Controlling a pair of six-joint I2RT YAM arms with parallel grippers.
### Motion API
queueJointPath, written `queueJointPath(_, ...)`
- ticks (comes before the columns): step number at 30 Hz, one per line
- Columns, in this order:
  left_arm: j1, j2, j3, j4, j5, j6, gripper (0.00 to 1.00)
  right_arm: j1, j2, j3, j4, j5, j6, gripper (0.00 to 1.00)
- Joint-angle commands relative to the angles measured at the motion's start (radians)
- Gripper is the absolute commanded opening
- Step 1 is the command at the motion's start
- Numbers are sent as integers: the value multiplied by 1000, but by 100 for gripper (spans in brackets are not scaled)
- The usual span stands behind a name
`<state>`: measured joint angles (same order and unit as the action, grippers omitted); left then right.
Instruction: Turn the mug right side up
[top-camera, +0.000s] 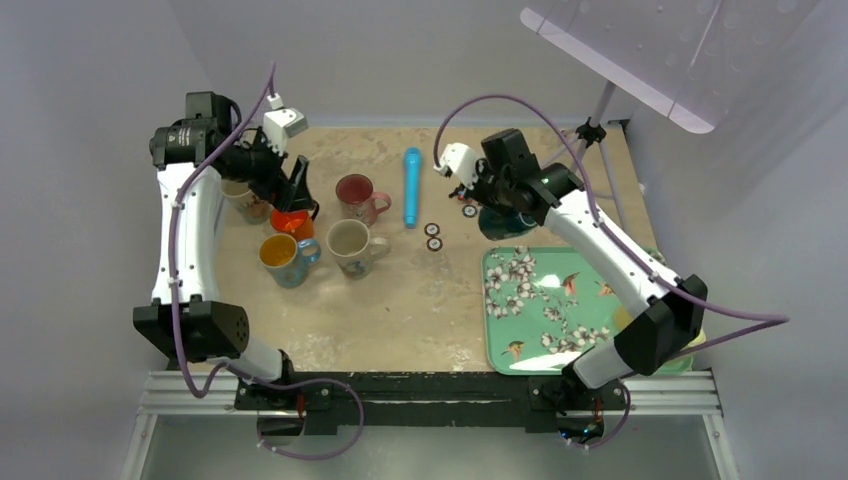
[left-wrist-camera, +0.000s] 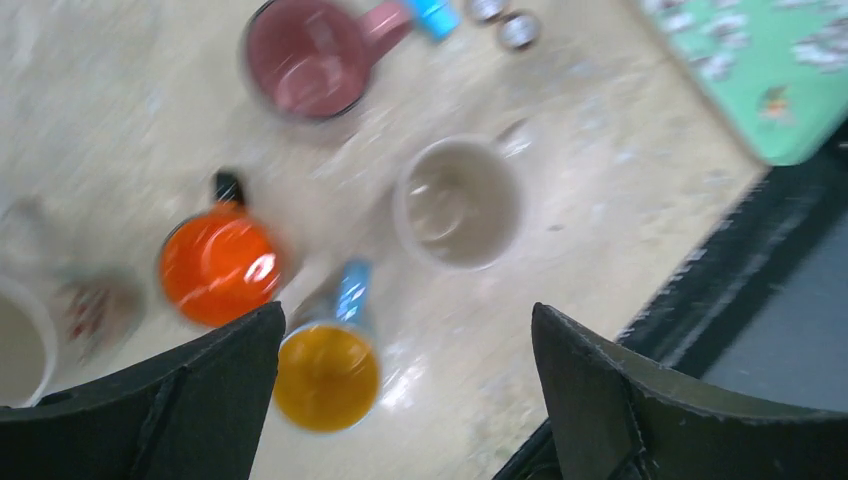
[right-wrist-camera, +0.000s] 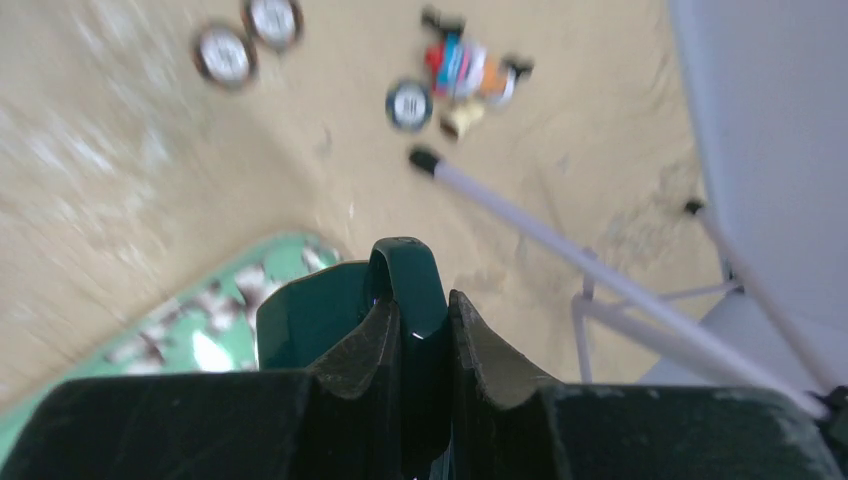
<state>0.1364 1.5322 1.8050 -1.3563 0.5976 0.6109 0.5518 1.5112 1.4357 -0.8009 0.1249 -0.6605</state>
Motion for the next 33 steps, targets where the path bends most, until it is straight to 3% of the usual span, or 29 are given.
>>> queueJointPath(1,-107,-70,132,-176,414,-46,96,61,-79,206,57,-182,213,0)
queueJointPath(4,-165,-83,181,-141,606,-123,98,89,-142,209,321,-322,459,0)
queueJointPath(6,-170,-92,196,-81,752,-190,100,96,-196,101,656,-413,695,0)
queueJointPath(9,-179,-116,178,122,740,-404,100,150,-251,-23,1018,-436,912,0)
queueJointPath(13,-204,-133,152,253,697,-550,100,243,-228,10,1108,-331,945,0)
queueJointPath(18,-272,-146,119,346,763,-633,92,306,-155,77,1140,-366,968,0)
queueJointPath(23,-295,-154,51,284,776,-626,63,309,-170,65,1221,-343,999,0)
queueJointPath(27,-321,-158,47,204,790,-552,49,309,-167,64,1215,-299,995,0)
queueJointPath(29,-330,-163,48,212,810,-564,25,308,-150,66,1197,-290,991,0)
queueJointPath(30,-331,-166,47,233,812,-589,4,309,-140,69,1187,-300,992,0)
queueJointPath(33,-326,-173,44,271,768,-638,0,309,-119,94,1135,-379,983,0)
